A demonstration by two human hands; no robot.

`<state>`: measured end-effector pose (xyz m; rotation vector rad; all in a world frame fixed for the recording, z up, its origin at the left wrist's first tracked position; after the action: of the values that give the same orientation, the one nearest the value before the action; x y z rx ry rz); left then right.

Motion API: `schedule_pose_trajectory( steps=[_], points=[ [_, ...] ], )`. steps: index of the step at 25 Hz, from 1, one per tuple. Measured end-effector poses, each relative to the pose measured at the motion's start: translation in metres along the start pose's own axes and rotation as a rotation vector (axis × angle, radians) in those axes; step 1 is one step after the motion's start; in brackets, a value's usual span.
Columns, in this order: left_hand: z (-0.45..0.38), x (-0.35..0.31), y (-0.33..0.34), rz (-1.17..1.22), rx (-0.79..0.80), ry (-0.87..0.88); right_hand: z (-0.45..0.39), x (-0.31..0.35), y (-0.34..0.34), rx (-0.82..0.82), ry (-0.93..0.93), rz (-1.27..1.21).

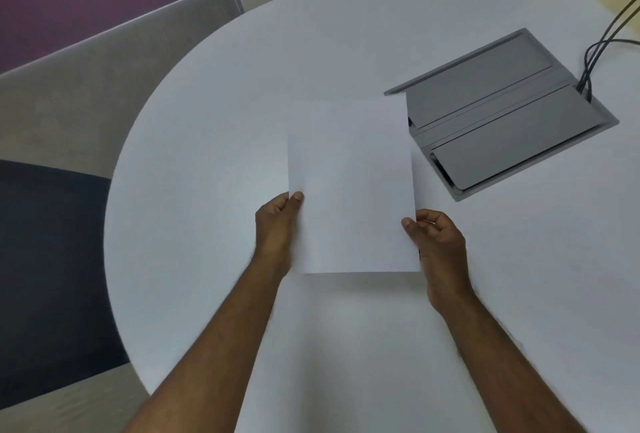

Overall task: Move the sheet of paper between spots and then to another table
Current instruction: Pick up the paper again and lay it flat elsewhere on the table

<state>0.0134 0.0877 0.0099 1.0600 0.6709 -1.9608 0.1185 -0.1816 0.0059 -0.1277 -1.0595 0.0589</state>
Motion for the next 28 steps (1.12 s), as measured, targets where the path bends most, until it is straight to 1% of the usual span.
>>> schedule_pose_trajectory(
  steps=[3, 7, 9, 11, 15, 19, 24, 26, 28],
  points=[
    [-0.008, -0.012, -0.038, -0.112, 0.024, 0.012, 0.029, -0.008, 0.022, 0.004, -0.001, -0.001],
    [-0.031, -0.023, -0.096, -0.298, 0.117, 0.014, 0.071, -0.024, 0.069, 0.027, -0.021, -0.017],
    [-0.05, -0.028, -0.125, -0.384, 0.155, 0.023, 0.095, -0.038, 0.095, 0.027, -0.057, 0.017],
    [-0.071, -0.037, -0.151, -0.497, 0.185, 0.074, 0.118, -0.057, 0.123, 0.004, -0.096, 0.091],
    [-0.116, -0.052, -0.194, -0.766, 0.221, 0.209, 0.162, -0.098, 0.179, -0.027, -0.11, 0.162],
    [-0.153, -0.055, -0.213, -1.002, 0.196, 0.354, 0.194, -0.129, 0.222, -0.017, -0.162, 0.26],
    [-0.183, -0.052, -0.217, -1.15, 0.16, 0.462, 0.213, -0.148, 0.257, 0.078, -0.244, 0.411],
    [-0.192, -0.049, -0.217, -1.172, 0.16, 0.487, 0.212, -0.147, 0.263, 0.074, -0.333, 0.503],
    [-0.201, -0.048, -0.219, -1.168, 0.151, 0.51, 0.207, -0.138, 0.265, -0.013, -0.502, 0.675]
  ],
)
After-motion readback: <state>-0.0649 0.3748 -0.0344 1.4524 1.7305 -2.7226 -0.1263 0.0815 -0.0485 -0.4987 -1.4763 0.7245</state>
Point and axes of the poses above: each hand's wrist, its own z-axis away from the middle knuckle, its own y-axis out of the palm, x = y × z, the point moved 7 cm from there along -z, towards the middle knuckle, and after that the axes turned 10 degrees about -x, right-handed, at the moved point
